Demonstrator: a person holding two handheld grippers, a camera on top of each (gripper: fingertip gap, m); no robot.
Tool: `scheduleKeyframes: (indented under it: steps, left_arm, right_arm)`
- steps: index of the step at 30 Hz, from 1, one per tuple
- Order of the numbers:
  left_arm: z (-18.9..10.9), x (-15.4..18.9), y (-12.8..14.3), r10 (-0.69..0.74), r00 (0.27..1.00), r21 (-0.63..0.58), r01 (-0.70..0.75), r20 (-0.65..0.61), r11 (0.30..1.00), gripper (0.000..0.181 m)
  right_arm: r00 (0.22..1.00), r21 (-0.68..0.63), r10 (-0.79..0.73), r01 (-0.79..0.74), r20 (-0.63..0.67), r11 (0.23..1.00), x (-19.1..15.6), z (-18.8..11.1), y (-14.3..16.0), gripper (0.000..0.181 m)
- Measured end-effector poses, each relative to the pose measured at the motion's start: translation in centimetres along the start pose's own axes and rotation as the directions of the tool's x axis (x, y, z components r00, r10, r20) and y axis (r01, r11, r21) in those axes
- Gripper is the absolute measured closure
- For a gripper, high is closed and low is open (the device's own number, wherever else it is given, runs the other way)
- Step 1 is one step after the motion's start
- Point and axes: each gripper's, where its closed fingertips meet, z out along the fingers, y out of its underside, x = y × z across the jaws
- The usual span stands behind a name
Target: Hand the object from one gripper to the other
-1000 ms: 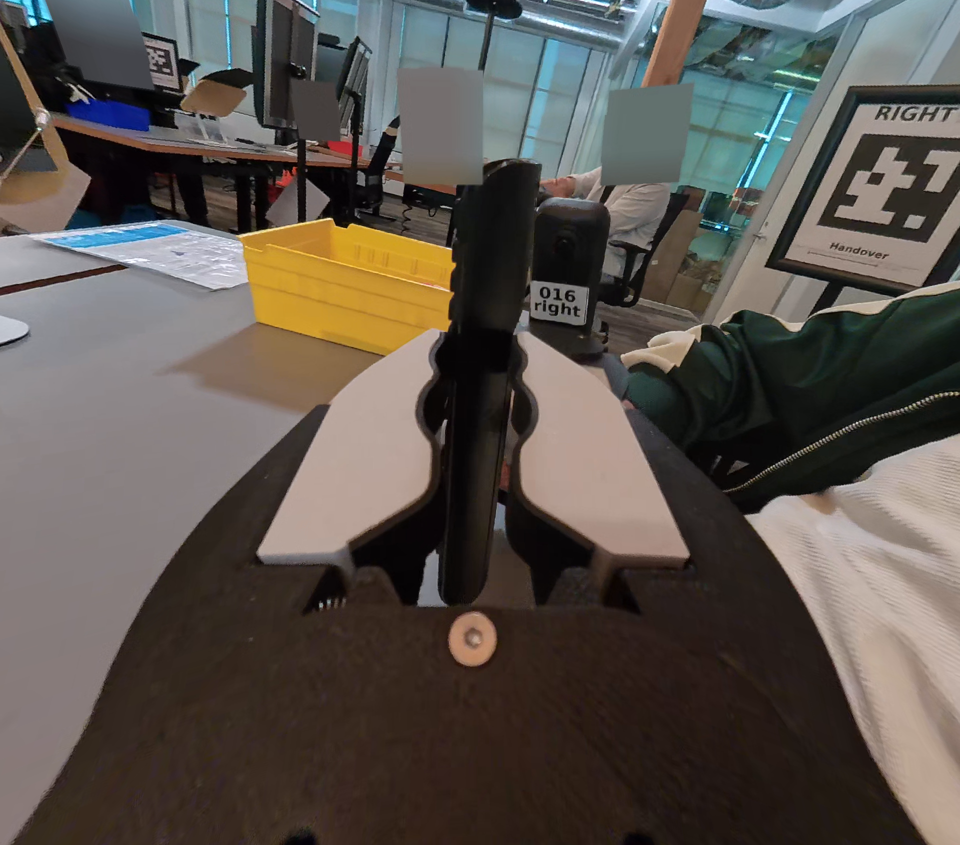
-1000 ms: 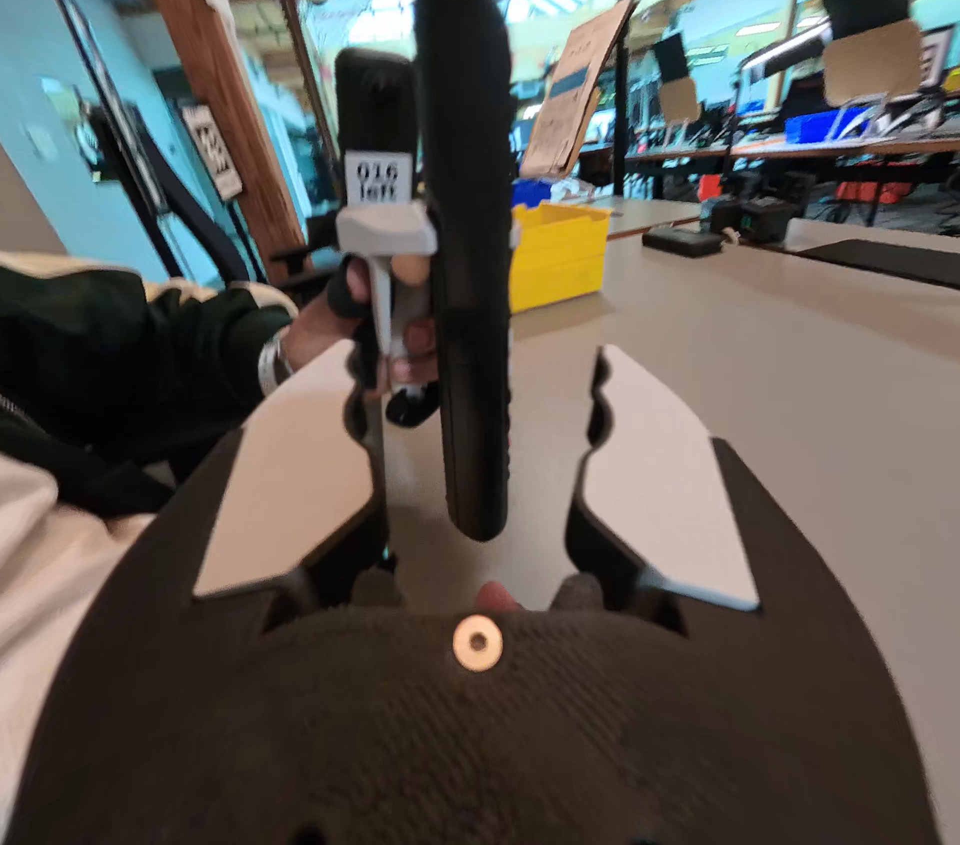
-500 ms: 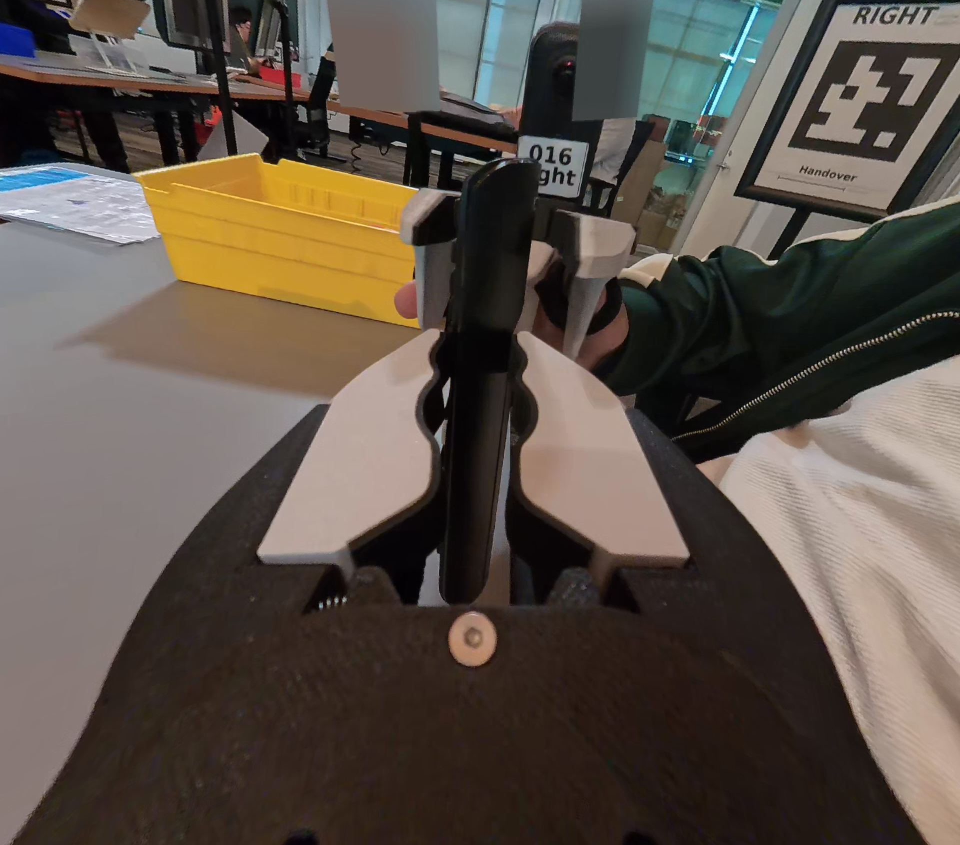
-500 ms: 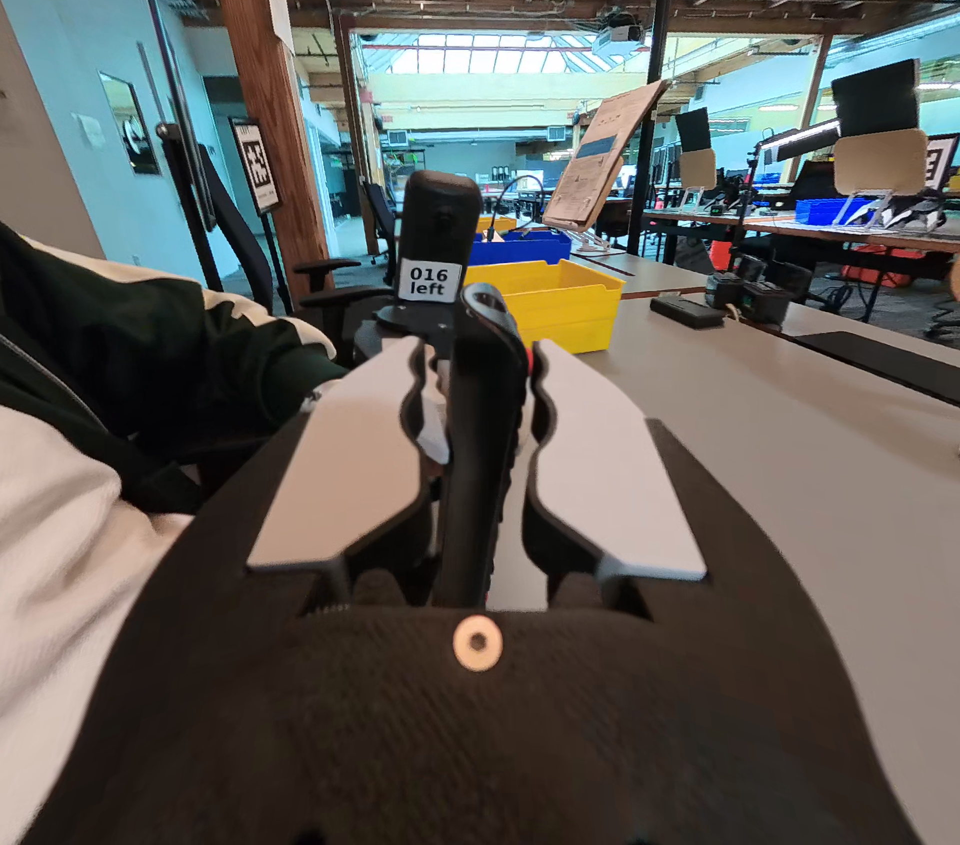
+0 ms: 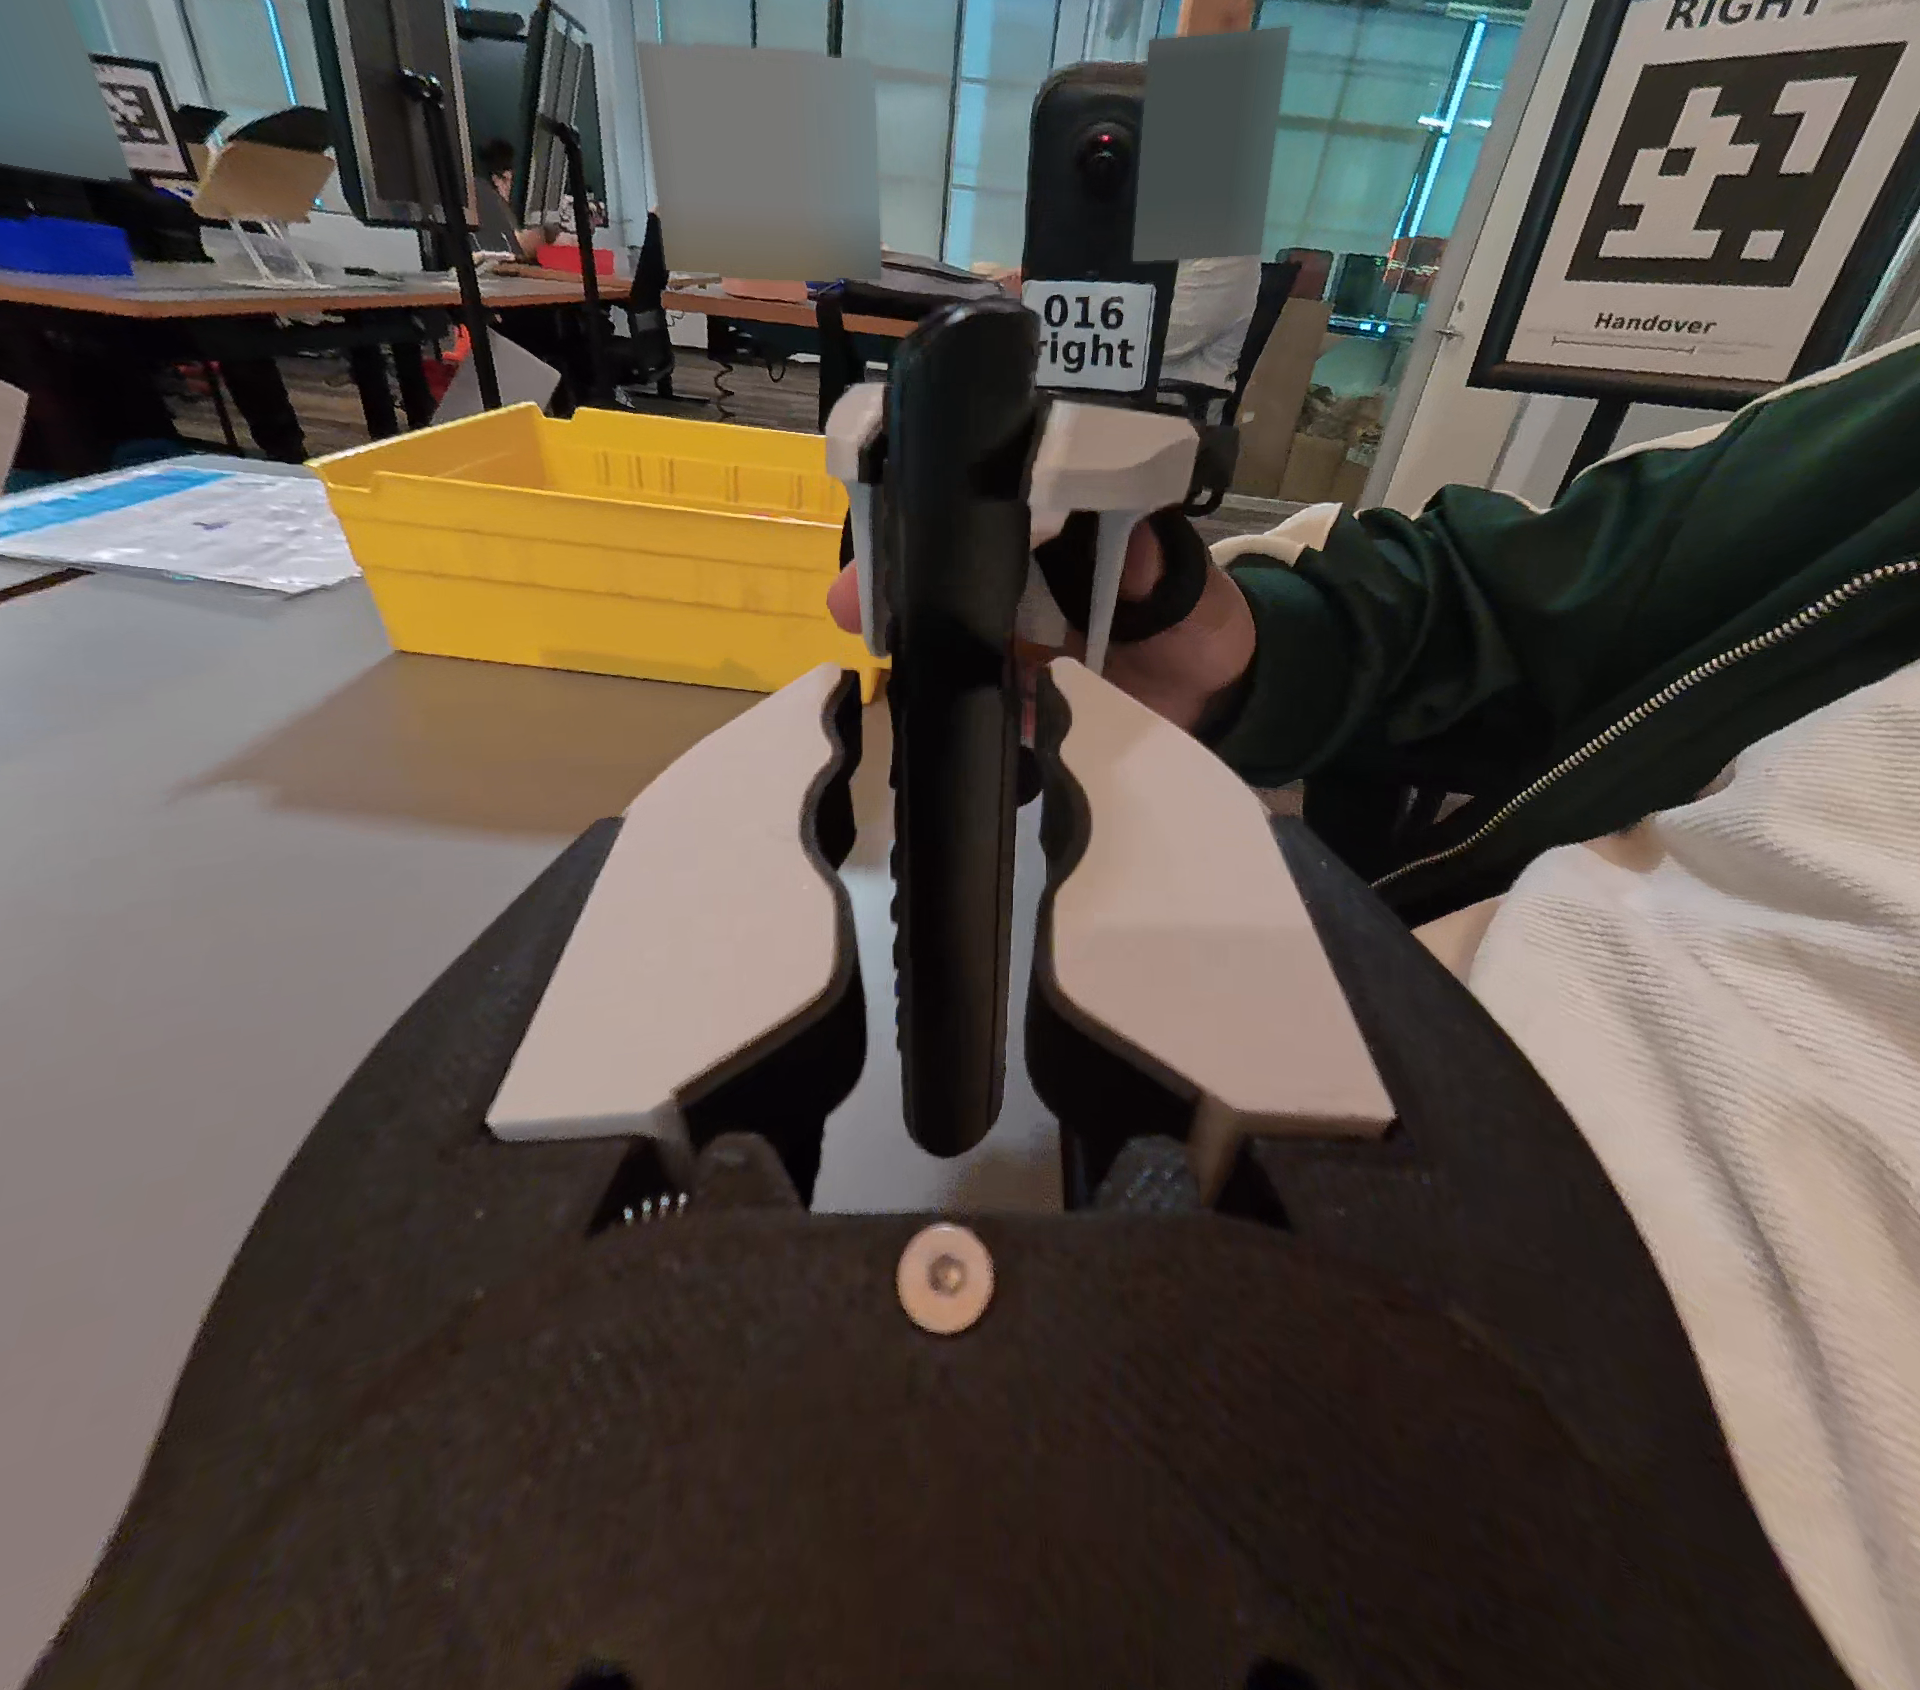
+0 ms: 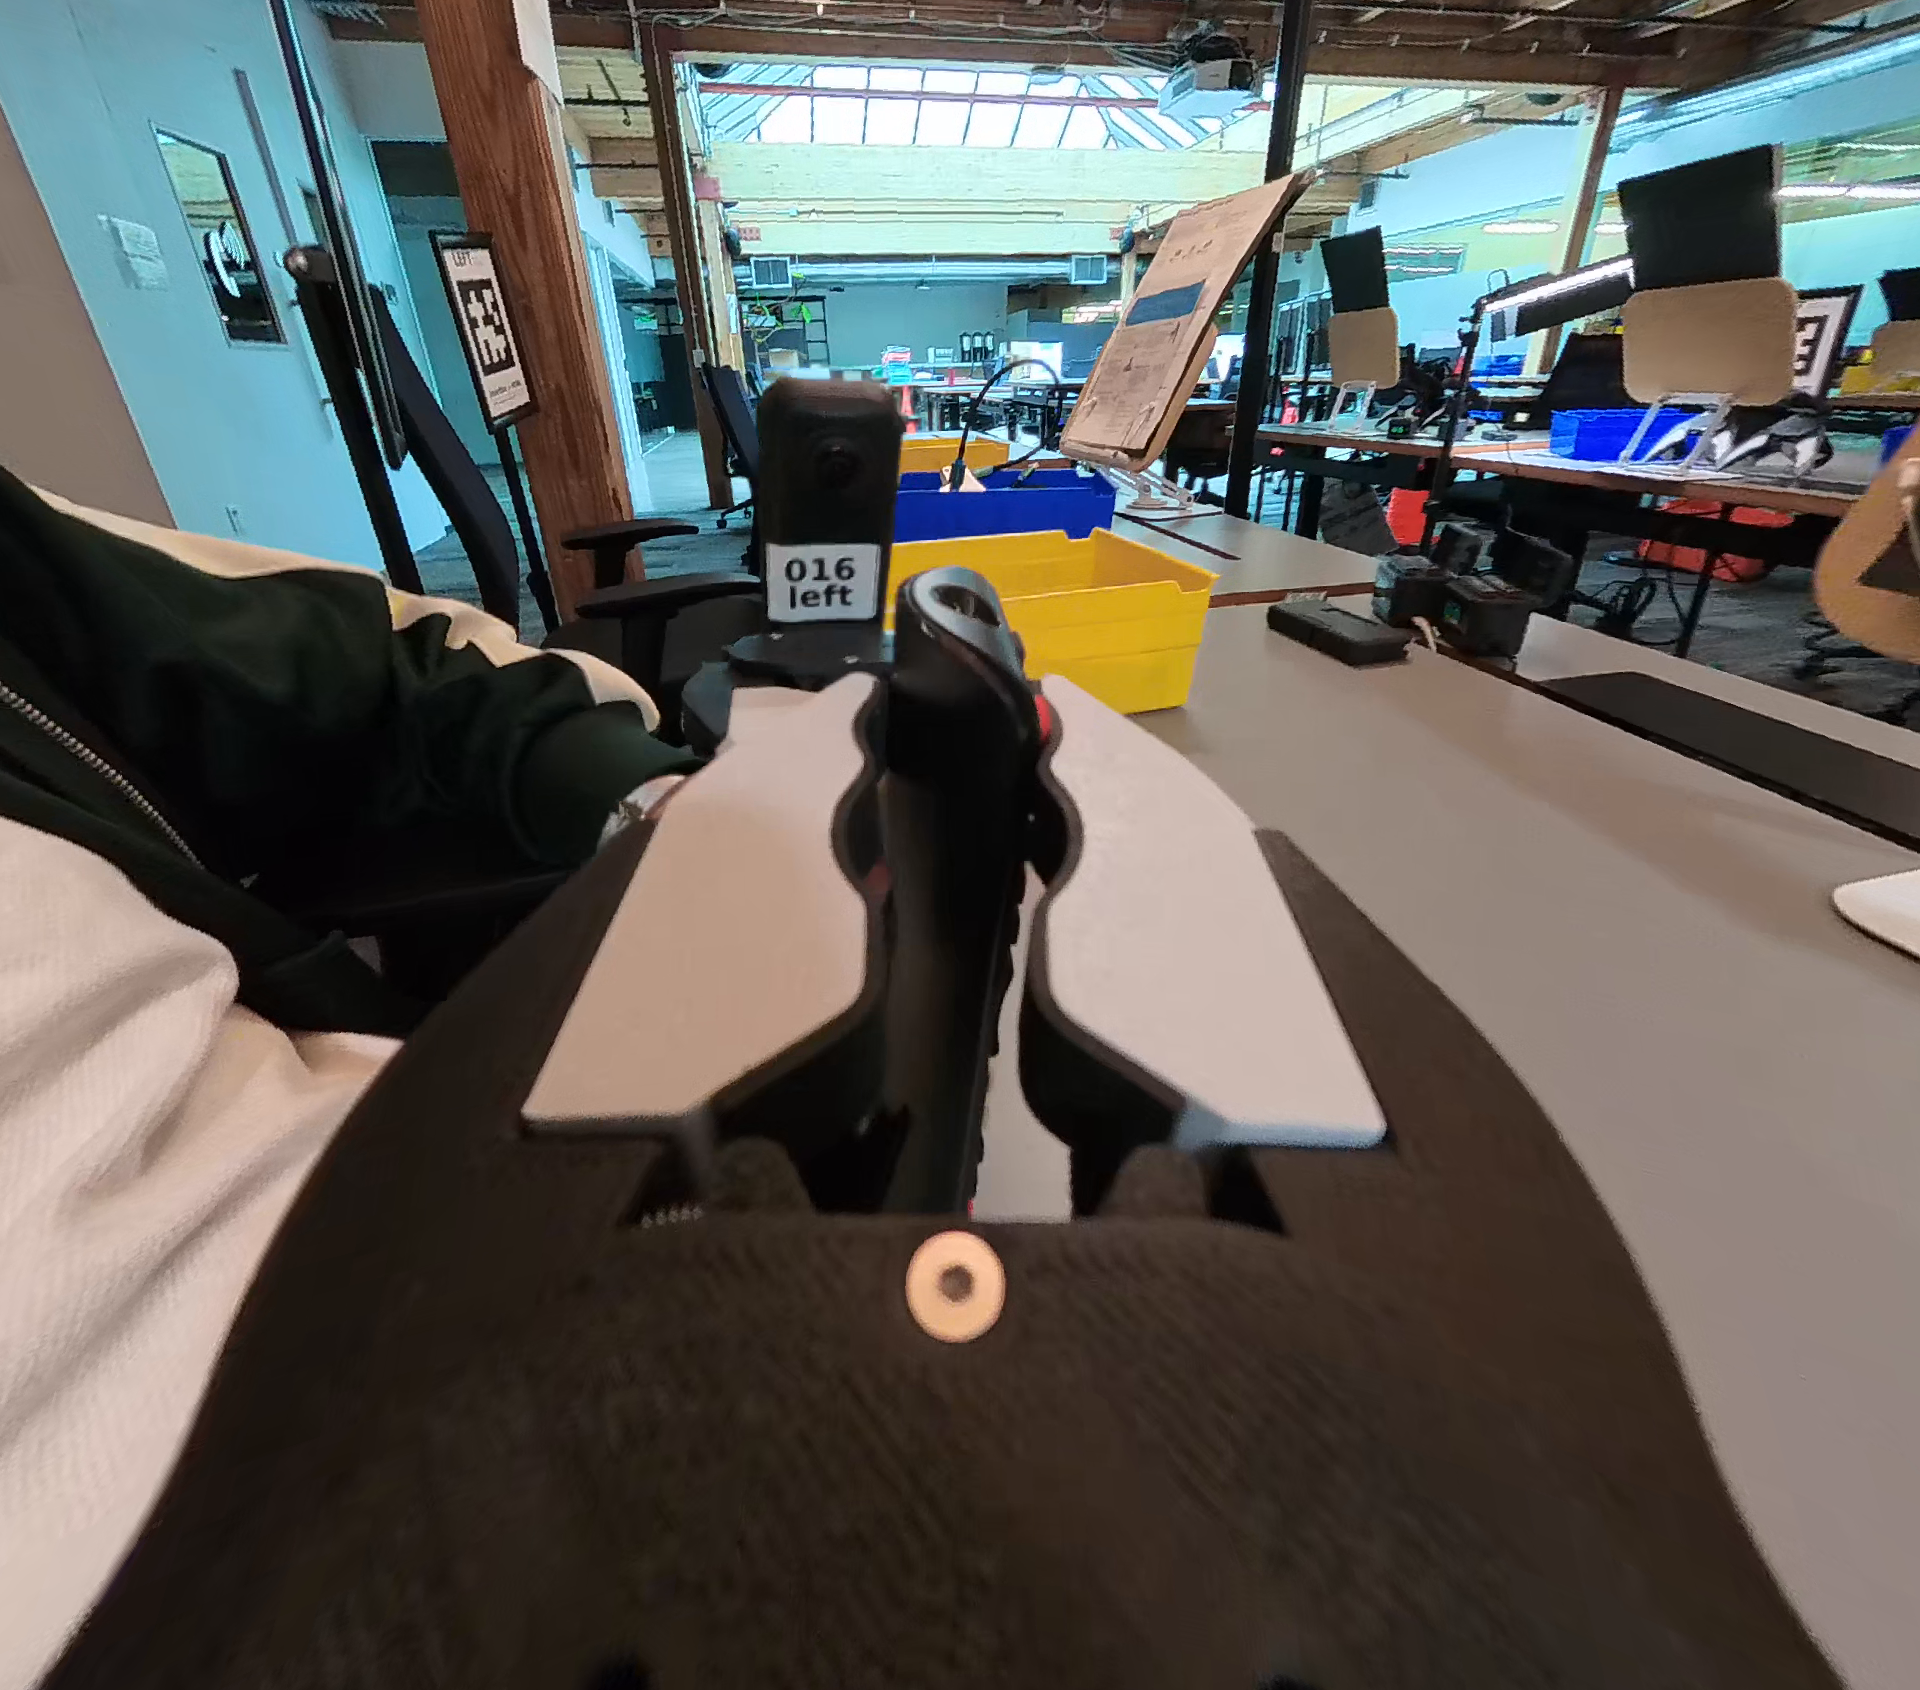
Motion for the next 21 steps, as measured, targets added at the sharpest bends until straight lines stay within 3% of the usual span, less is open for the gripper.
scheduleKeyframes:
  steps: [4,8,12,21]
  left_arm:
    - [-0.1,0.0,-0.1,-0.001,1.0,0.024,0.002,-0.024,1.0,0.132]
    - [0.7,0.1,1.9,-0.104,0.993,-0.061,0.101,-0.057,0.993,0.121]
    - [1.2,0.9,3.0,-0.176,0.979,-0.128,0.162,-0.1,0.978,0.13]
    - [1.4,2.0,3.1,-0.098,0.986,-0.137,0.079,-0.132,0.987,0.157]
  right_arm:
    - [1.0,0.026,0.007,-0.006,-0.006,1.0,0.2,-0.5,-1.4,0.156]
    - [1.0,0.032,-0.011,0.01,0.011,0.999,-0.6,-0.4,-2.2,0.156]
    - [1.0,0.013,-0.009,0.009,0.025,1.0,-1.1,0.0,-1.9,0.156]
    - [0.999,0.007,0.027,-0.027,0.047,1.0,-1.6,0.7,-1.2,0.156]
